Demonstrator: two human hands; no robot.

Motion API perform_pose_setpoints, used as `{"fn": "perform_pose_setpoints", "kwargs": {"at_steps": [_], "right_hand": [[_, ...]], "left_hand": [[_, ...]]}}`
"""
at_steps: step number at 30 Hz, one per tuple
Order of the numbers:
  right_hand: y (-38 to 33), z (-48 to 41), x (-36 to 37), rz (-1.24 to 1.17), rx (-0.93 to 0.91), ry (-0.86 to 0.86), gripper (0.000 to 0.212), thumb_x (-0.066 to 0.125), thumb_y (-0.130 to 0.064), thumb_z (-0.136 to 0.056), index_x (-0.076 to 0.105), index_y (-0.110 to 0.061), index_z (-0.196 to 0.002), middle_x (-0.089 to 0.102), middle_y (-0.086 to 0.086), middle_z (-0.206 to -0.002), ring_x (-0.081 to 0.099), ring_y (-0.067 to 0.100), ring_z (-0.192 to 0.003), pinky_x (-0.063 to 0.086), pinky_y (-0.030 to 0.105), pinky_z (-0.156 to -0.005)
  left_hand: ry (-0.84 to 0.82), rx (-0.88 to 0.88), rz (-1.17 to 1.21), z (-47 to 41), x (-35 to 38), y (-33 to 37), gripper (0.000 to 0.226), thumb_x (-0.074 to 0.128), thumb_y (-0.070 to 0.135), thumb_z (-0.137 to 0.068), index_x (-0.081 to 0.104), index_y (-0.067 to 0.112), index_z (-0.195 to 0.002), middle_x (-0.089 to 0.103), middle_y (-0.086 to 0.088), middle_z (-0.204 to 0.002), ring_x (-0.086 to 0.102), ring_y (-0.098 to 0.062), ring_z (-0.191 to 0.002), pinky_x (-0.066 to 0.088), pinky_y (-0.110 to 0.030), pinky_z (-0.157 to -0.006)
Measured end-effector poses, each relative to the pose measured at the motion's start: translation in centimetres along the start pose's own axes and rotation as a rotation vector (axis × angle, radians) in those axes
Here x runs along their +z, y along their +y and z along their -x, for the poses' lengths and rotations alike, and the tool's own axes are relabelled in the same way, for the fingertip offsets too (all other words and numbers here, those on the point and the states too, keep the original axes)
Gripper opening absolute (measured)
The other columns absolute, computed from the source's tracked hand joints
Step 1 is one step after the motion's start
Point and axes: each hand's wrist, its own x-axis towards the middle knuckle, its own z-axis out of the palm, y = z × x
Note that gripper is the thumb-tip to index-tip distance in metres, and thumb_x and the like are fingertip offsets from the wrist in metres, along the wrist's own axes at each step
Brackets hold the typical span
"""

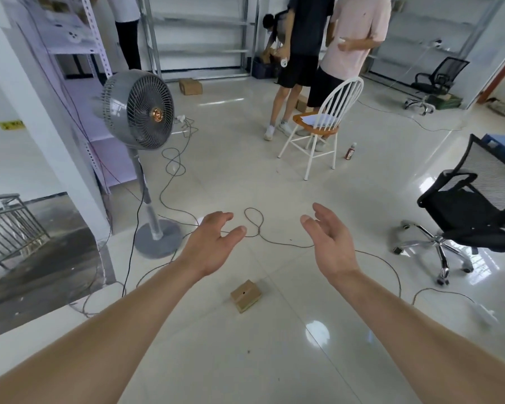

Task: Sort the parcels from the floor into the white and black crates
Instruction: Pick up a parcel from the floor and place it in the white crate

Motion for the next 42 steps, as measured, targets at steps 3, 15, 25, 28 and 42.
{"fn": "perform_pose_setpoints", "kwargs": {"at_steps": [3, 15, 25, 28, 42], "right_hand": [[0.3, -1.2, 1.7, 0.015, 0.017, 0.001, 0.053, 0.068, -0.045, -0.094, 0.054, -0.035, -0.143, 0.054, -0.010, -0.132, 0.050, 0.008, -0.134, 0.034, 0.026, -0.101], [4.8, -12.5, 4.4, 0.076, 0.107, -0.061, 0.068, 0.066, -0.054, -0.083, 0.053, -0.032, -0.146, 0.054, -0.013, -0.128, 0.050, 0.009, -0.131, 0.037, 0.026, -0.102], [12.9, -28.0, 4.2, 0.133, 0.241, -0.182, 0.057, 0.068, -0.044, -0.095, 0.052, -0.029, -0.147, 0.055, -0.012, -0.128, 0.050, 0.009, -0.130, 0.036, 0.026, -0.101], [16.0, -30.3, 4.5, 0.166, 0.291, -0.206, 0.064, 0.069, -0.051, -0.090, 0.052, -0.028, -0.147, 0.058, -0.009, -0.131, 0.051, 0.010, -0.130, 0.039, 0.028, -0.103], [41.1, -36.4, 11.1, 0.337, 0.552, -0.321, 0.060, 0.063, -0.047, -0.097, 0.047, -0.027, -0.151, 0.054, -0.022, -0.103, 0.047, 0.014, -0.139, 0.036, 0.026, -0.098]], "left_hand": [[-0.019, 0.000, 0.007, -2.0, -0.8, -0.9, 0.055, 0.055, 0.045, -0.099, 0.046, 0.022, -0.148, 0.038, 0.005, -0.156, 0.041, -0.005, -0.121, 0.029, -0.026, -0.103], [-0.059, -0.132, -0.027, -12.8, 2.0, -5.2, 0.057, 0.054, 0.046, -0.099, 0.046, 0.020, -0.148, 0.042, 0.002, -0.155, 0.043, -0.015, -0.138, 0.028, -0.025, -0.104], [-0.016, -0.337, -0.006, -24.7, 8.7, -6.4, 0.056, 0.053, 0.046, -0.100, 0.047, 0.019, -0.149, 0.041, 0.003, -0.156, 0.039, -0.016, -0.143, 0.027, -0.025, -0.104], [-0.042, -0.417, 0.026, -27.0, 11.3, -8.0, 0.056, 0.054, 0.048, -0.099, 0.048, 0.021, -0.148, 0.042, 0.004, -0.156, 0.040, -0.017, -0.142, 0.028, -0.026, -0.104], [-0.193, -0.852, 0.103, -35.6, 28.0, -30.0, 0.037, 0.049, 0.049, -0.099, 0.060, 0.024, -0.123, 0.061, 0.006, -0.122, 0.055, -0.022, -0.114, 0.042, -0.036, -0.099]]}}
